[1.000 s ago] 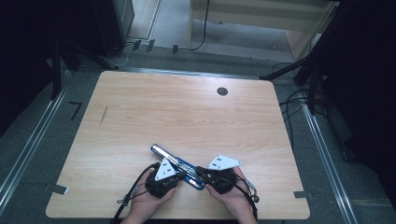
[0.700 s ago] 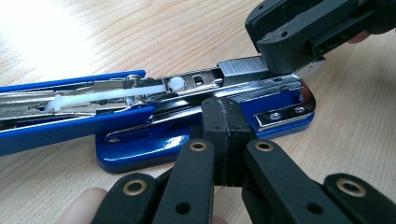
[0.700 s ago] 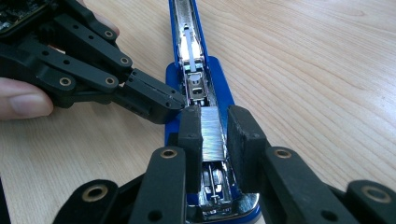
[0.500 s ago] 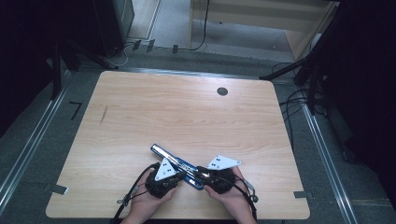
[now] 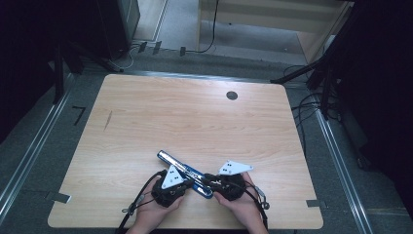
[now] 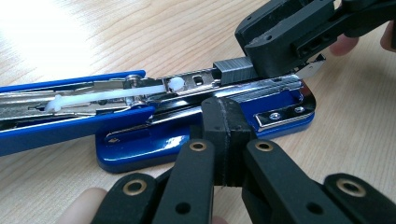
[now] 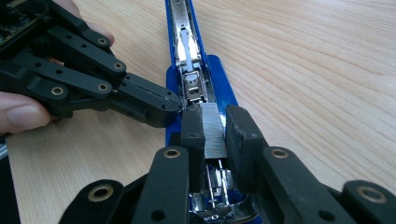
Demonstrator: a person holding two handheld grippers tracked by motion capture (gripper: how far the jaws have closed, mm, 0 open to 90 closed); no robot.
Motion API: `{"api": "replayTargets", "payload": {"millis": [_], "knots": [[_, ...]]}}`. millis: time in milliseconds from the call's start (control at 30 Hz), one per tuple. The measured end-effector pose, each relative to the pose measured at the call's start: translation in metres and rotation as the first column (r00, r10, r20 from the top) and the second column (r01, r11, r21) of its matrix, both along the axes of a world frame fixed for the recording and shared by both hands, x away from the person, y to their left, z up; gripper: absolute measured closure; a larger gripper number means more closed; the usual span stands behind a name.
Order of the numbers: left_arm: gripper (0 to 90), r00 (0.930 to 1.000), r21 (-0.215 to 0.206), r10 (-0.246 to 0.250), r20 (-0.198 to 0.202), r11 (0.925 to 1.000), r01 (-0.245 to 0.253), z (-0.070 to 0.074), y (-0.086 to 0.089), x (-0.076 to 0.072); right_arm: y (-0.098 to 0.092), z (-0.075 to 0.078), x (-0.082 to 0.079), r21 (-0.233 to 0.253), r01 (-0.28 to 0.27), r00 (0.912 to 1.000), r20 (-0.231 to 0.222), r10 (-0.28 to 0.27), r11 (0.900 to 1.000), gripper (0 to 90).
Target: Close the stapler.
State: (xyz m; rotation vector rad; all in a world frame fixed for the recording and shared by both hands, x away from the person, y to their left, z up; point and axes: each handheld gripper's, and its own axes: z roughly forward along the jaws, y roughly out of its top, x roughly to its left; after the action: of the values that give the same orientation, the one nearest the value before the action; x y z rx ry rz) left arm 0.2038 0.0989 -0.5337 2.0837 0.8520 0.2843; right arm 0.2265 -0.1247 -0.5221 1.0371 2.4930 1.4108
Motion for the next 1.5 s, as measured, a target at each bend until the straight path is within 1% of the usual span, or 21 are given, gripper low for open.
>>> {"api": "replayTargets", "payload": {"millis": [133,300,433,867,1100,1500], "knots": [[90.0,1.0000,-0.002,0.001,0.000,1.0000,-0.001,0.000,0.000,0.000,0.003,0.003,-0.003,-0.031,-0.004,0.9996,0.029,0.005,1.000,80.1],[90.0,1.0000,-0.002,0.001,0.000,1.0000,-0.001,0.000,0.000,0.000,0.003,0.006,-0.005,-0.040,-0.004,0.9991,0.043,0.006,0.999,80.1],[90.0,1.0000,0.000,0.000,0.000,1.0000,0.000,0.000,0.000,0.000,0.002,0.011,-0.007,-0.055,-0.011,0.9974,0.070,0.015,0.998,80.1],[90.0,1.0000,-0.002,0.001,0.000,1.0000,-0.001,0.000,0.000,0.000,0.003,0.012,-0.009,-0.084,-0.038,0.9964,0.072,0.044,0.996,80.1],[90.0,1.0000,-0.002,0.001,0.000,1.0000,-0.001,0.000,0.000,0.000,0.003,0.012,-0.009,-0.089,-0.037,0.9965,0.071,0.044,0.995,80.1],[90.0,1.0000,-0.005,0.003,0.000,1.0000,-0.003,0.000,0.000,0.000,0.004,0.012,-0.009,-0.097,-0.041,0.9948,0.089,0.050,0.994,80.1]]}}
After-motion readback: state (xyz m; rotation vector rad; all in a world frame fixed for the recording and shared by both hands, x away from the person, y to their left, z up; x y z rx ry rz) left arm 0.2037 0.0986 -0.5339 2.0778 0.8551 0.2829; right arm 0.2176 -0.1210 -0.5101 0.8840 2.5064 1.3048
